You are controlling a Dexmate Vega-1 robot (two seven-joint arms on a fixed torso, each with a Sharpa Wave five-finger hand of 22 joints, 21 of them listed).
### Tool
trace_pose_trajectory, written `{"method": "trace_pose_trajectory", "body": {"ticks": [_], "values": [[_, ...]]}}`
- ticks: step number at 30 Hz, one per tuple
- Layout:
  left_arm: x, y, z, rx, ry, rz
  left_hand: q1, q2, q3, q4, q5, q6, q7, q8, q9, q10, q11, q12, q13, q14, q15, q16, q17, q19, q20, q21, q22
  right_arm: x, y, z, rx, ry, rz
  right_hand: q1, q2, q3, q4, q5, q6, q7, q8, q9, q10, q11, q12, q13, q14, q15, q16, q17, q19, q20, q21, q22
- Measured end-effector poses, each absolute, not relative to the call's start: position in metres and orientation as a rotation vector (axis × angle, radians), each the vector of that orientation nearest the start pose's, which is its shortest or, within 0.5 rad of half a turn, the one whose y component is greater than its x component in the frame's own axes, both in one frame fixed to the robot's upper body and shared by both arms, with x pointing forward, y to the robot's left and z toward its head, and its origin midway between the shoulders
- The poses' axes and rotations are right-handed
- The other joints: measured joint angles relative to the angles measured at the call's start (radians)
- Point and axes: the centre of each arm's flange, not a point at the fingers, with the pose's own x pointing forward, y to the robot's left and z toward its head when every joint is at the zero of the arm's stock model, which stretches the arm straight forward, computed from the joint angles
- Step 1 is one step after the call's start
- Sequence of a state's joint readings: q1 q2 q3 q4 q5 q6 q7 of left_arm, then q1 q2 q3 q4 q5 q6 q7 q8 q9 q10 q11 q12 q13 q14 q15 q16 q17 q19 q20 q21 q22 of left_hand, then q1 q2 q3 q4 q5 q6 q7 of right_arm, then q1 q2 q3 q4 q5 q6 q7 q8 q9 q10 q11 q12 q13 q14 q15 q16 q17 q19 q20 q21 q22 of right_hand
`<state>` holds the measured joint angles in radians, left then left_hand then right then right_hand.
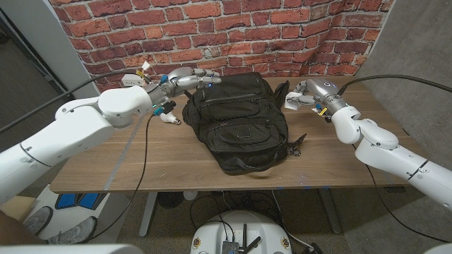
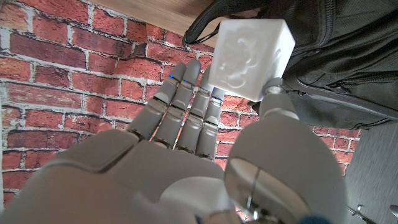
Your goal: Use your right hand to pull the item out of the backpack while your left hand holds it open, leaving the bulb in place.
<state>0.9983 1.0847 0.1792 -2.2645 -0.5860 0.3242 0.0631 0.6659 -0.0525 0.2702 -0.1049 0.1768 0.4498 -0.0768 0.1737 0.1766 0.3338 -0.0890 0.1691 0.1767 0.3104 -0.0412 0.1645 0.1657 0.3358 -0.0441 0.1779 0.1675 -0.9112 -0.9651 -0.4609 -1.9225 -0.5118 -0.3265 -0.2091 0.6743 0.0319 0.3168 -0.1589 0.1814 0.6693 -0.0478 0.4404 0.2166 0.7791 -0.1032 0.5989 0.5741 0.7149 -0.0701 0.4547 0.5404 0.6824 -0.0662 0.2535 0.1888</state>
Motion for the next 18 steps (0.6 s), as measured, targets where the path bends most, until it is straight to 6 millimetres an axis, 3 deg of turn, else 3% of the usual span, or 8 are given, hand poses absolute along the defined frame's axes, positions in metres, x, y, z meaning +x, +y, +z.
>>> {"method": "trace_pose_trajectory", "body": {"ticks": [18], "values": [[0.481,0.250,0.082,0.504,-0.628,-0.244,-0.026,0.026,-0.004,0.004,0.000,-0.039,-0.007,0.000,0.000,-0.035,0.000,0.005,0.000,-0.041,0.005,0.000,0.000,-0.027,0.006,0.000,0.000,0.570,-0.304,0.048,-1.394,-0.658,-0.342,0.005,-0.005,-0.001,-0.001,-0.001,-0.004,-0.004,0.000,0.000,-0.003,-0.003,-0.015,-0.014,0.000,0.000,-0.004,0.005,0.000,0.000,0.000,0.000]]}}
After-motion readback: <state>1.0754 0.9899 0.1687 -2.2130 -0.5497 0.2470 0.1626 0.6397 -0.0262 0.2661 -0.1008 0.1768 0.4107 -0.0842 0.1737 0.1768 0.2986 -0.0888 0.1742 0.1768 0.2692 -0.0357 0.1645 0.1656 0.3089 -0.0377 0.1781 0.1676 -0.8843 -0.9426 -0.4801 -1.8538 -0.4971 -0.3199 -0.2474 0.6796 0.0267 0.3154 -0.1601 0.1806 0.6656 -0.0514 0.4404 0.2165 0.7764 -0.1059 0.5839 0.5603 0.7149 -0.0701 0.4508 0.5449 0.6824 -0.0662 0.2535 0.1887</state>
